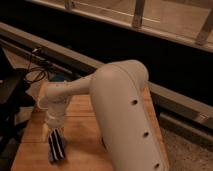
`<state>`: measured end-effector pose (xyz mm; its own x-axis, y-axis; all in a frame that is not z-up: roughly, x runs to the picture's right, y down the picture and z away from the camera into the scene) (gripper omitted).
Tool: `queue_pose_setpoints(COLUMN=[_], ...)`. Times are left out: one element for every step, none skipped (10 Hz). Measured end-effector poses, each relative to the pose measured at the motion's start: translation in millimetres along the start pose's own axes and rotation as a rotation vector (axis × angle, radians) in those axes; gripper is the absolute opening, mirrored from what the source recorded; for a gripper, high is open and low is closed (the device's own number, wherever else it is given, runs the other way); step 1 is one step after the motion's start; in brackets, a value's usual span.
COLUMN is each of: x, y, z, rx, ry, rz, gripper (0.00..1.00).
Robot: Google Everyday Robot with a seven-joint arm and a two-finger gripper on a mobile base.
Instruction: Place the eraser on the white sponge
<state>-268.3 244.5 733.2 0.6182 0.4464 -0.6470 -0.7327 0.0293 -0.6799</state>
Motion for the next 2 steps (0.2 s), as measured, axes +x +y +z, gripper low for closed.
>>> queue_pose_setpoints(x=[1.6, 2.4], y=[-2.7, -4.8], z=[0.1, -1.5], rx=[0.000, 0.000], ry=[0.001, -0.001], rz=[0.000, 0.001], gripper=[0.66, 0.54])
